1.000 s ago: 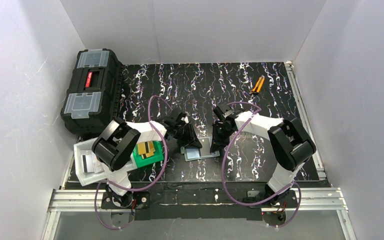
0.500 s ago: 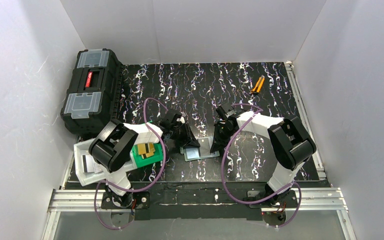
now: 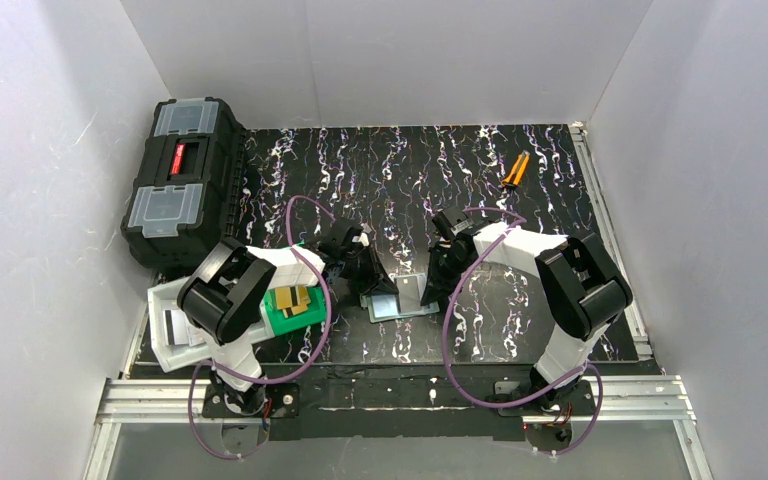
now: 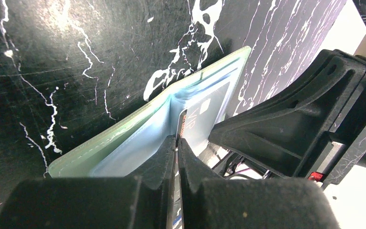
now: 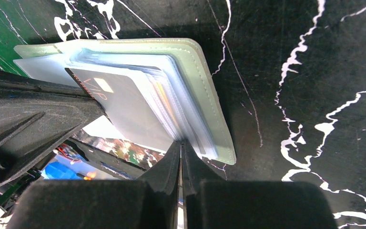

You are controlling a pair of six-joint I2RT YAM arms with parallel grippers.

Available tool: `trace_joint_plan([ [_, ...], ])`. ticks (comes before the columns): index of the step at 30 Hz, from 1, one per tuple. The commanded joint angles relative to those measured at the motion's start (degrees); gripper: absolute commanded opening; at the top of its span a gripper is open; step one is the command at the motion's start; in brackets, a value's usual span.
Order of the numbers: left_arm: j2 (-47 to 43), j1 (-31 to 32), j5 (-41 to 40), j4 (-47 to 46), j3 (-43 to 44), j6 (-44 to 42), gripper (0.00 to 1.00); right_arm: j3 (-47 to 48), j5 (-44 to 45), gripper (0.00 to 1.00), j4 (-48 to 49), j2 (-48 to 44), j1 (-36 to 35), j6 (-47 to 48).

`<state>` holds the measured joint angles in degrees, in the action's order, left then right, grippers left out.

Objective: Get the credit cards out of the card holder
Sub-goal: Remove the credit card from the card holder.

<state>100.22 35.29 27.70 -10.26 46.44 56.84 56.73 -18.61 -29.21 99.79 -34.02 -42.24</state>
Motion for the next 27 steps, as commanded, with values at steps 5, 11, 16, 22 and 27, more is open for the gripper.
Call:
trace_joint_plan([
  [5,-1.8,-0.3,-2.1,7.5,2.3,-3.4,0.0,-3.8,7.2,0.07,1.0,4.3,-0.5,0.2],
  [11,-3.3,-1.6,-4.3,13.9,3.1,-6.6,0.0,-4.4,6.9,0.07,1.3,4.0,0.3,0.1],
  [16,-4.7,-2.5,-4.7,15.0,2.5,-7.7,0.0,-4.4,6.8,0.06,1.3,4.1,0.4,0.0],
  [22,-5.8,-3.4,-2.3,13.1,1.6,-8.5,0.0,-4.4,6.7,0.06,1.4,4.0,0.4,0.1],
  [27,-3.9,-3.5,1.5,7.9,1.1,-7.4,0.14,-4.0,6.5,0.06,1.3,4.3,0.4,0.3],
])
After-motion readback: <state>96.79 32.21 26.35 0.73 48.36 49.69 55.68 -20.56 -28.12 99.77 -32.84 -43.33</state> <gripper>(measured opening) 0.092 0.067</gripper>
